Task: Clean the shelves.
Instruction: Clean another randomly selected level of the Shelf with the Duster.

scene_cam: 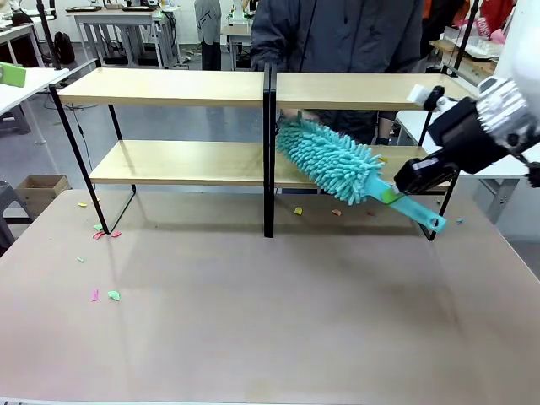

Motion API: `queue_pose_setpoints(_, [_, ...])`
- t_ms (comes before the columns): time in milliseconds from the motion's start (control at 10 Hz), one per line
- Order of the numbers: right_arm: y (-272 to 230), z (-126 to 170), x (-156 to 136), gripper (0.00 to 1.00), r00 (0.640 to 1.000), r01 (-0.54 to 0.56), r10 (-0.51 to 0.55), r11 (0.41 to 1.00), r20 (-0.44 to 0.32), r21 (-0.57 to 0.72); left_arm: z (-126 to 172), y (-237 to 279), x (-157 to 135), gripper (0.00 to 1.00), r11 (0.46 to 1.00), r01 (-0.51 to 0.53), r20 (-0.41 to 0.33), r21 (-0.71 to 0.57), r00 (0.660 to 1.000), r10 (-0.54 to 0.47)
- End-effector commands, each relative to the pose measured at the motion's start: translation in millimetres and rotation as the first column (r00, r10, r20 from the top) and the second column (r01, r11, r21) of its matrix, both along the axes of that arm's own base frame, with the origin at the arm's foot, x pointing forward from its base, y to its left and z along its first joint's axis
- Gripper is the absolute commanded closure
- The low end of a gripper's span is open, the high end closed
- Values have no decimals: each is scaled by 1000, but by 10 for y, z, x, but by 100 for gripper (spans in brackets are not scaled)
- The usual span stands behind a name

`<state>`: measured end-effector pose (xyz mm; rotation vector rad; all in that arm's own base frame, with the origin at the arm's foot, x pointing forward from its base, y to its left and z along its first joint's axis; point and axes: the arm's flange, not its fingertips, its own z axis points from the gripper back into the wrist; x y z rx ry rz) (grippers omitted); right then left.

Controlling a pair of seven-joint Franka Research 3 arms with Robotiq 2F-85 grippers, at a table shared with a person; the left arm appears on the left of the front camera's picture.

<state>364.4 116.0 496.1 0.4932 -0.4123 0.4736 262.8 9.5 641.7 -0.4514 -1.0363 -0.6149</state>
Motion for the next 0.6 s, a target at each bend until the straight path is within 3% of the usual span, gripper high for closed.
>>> queue_pose_setpoints(0, [158,-57,219,88,999,42,-42,999,-5,0,-3,6,3,0,1000,12,7,-3,1000,-12])
queue_pose_setpoints(300, [123,-113,287,88,986,158,-163,981,-37,-109,-3,6,3,0,1000,12,7,-3,1000,-12])
queue_pose_setpoints(500, [-120,-61,225,88,936,341,-349,929,-37,-140,-3,6,3,0,1000,12,7,-3,1000,-12])
